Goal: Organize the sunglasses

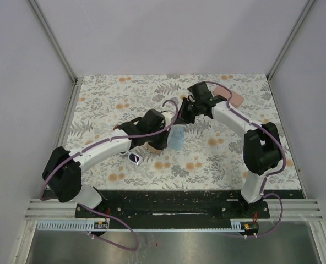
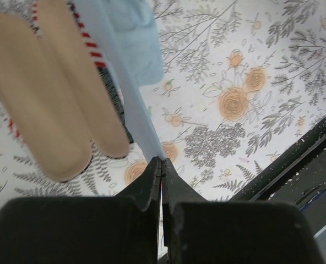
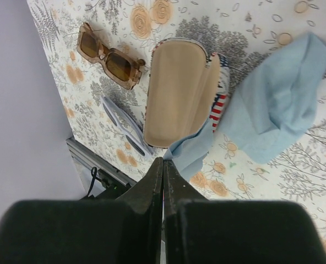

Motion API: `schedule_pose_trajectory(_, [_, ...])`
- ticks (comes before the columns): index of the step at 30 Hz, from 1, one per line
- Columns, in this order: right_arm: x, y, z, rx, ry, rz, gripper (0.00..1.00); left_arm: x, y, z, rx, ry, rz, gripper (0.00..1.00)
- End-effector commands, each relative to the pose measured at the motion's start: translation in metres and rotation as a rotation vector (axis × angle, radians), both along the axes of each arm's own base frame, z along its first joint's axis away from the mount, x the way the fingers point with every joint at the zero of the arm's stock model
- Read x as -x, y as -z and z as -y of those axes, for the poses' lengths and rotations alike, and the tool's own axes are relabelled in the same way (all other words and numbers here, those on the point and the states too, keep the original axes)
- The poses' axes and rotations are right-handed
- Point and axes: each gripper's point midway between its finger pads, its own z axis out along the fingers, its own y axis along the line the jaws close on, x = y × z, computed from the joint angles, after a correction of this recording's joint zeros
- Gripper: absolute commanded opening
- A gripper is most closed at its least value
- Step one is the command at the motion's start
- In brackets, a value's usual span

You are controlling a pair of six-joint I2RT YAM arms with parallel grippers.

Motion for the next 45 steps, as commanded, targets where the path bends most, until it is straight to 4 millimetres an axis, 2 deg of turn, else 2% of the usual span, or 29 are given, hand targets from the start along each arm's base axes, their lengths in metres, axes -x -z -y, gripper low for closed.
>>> schedule_pose_trajectory(1, [-0.01,-0.021,-0.028,-0.052,-0.034,0.039,0.0,0.002,-0.012,-0.024,0.031,-0.044,-0.001,0.0])
schedule_pose_trajectory(6, [-0.018,-0.016,-0.047,-0.064,-0.059,0.029,0.0,-0.01,-0.009,-0.049,-0.02,-0.131,0.017,0.0])
schedule_pose_trajectory(13, [-0.029,0.007,-0.058,-0.052,-0.073,-0.004,0.0,-0.019,0.0,-0.055,-0.057,-0.157,0.025,0.0])
schedule_pose_trajectory(20, [-0.038,0.017,-0.066,-0.057,-0.095,-0.012,0.0,-0.027,0.017,-0.058,-0.109,-0.174,0.019,0.0])
schedule_pose_trajectory(22, [-0.04,0.02,-0.068,-0.056,-0.101,-0.016,0.0,-0.032,0.024,-0.063,-0.144,-0.194,0.031,0.0])
schedule_pose_trajectory(27, [-0.044,0.029,-0.07,-0.038,-0.108,-0.029,0.0,-0.035,0.039,-0.064,-0.171,-0.197,0.02,0.0])
schedule_pose_trajectory(35, [-0.041,0.051,-0.065,-0.001,-0.113,-0.058,0.0,-0.029,0.056,-0.048,-0.137,-0.134,-0.044,0.0])
schedule_pose_trajectory(45, [-0.035,0.065,-0.048,0.032,-0.112,-0.074,0.0,-0.019,0.062,-0.028,-0.107,-0.057,-0.08,0.0])
